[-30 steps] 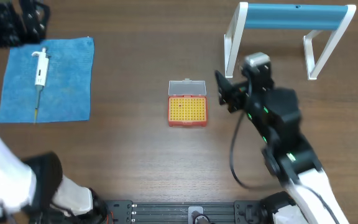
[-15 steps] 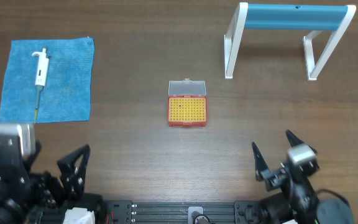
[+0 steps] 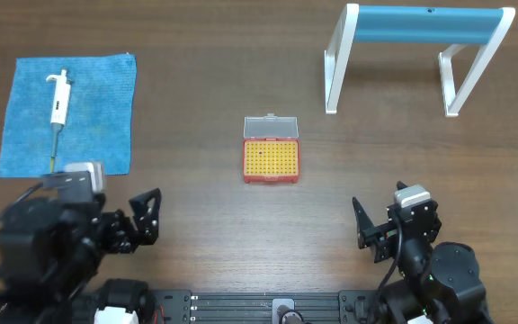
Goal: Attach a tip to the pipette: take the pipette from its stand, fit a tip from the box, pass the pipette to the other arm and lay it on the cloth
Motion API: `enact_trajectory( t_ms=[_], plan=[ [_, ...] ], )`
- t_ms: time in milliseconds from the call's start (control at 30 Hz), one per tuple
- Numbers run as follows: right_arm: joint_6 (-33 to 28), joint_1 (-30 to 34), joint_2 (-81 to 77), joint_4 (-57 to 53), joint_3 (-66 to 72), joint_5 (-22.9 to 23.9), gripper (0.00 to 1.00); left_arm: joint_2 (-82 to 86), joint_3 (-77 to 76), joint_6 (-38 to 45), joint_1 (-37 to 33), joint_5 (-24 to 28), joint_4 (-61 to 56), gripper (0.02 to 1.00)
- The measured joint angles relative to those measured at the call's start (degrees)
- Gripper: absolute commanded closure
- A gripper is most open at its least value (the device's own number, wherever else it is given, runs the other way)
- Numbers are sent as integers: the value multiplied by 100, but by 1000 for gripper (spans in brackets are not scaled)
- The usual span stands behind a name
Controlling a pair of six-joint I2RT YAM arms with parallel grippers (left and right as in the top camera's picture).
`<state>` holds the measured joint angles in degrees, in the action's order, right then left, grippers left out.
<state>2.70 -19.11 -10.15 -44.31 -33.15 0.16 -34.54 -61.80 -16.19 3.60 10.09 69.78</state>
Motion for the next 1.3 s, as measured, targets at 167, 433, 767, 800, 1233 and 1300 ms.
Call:
enact_trajectory(
  t_ms=[167, 433, 767, 800, 1233, 1300],
  plan=[
    [2, 0, 0, -710, 0, 0, 191, -48, 542, -2, 0, 0, 0, 23],
    [2, 0, 0, -1591, 0, 0, 189, 57, 785, -2, 0, 0, 0, 20],
    [2, 0, 0, -1598, 0, 0, 191, 1296, 1211, -26, 0, -647, -1705, 23],
    [2, 0, 0, -1600, 0, 0, 189, 1471, 1414, -24, -2, -793, -2170, 20],
    [2, 0, -9, -1598, 0, 2, 189, 3298, 5532, -24, -398, -1392, -7510, 23],
    [2, 0, -9, -1596, 0, 2, 189, 3307, 5801, -24, -444, -1392, -7517, 20]
  ],
)
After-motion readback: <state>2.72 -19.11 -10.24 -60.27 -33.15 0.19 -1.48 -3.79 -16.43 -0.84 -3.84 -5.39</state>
